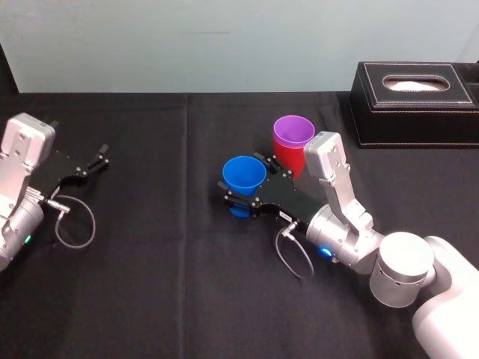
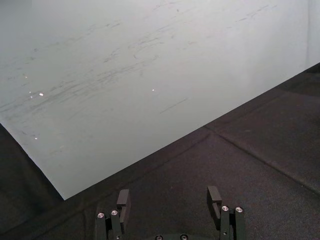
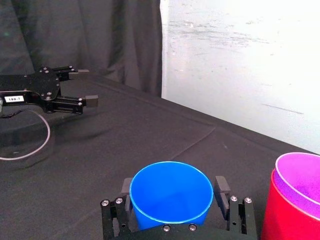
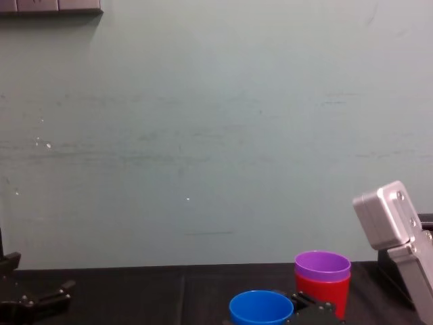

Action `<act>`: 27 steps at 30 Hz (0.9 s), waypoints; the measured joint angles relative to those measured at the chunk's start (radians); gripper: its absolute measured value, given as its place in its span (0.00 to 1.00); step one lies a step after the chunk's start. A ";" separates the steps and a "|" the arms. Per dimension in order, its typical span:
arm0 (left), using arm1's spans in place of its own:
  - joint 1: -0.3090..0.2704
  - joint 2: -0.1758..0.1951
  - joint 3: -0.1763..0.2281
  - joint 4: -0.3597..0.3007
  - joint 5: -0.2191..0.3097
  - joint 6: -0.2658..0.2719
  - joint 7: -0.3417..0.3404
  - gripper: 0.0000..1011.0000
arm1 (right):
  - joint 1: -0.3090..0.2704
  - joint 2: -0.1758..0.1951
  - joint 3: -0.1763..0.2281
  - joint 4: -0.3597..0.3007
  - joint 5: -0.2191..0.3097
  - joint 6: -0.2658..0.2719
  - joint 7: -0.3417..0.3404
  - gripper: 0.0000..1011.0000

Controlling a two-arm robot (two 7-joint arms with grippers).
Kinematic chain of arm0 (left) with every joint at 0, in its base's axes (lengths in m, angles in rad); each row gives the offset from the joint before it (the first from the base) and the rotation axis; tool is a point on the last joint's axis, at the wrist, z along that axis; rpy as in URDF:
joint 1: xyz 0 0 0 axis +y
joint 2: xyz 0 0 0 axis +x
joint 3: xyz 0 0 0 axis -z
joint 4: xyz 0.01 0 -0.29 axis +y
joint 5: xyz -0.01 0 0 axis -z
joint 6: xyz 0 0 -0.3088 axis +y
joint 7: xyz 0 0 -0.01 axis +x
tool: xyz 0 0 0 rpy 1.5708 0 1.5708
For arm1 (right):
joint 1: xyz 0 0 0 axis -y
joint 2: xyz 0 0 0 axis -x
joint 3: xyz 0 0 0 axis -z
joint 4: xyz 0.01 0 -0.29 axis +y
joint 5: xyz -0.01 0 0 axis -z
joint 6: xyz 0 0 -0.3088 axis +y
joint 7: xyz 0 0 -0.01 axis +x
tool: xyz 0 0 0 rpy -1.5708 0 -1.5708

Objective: Stack the three plastic cups sequentially using one hand.

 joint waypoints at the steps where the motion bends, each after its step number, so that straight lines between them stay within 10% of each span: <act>1: 0.000 0.000 0.000 0.000 0.000 0.000 0.000 0.99 | 0.000 -0.001 0.000 0.001 0.001 -0.001 0.001 0.99; 27: 0.000 0.000 0.000 0.000 0.000 0.000 0.000 0.99 | -0.005 -0.010 0.009 0.014 0.012 -0.036 0.006 0.99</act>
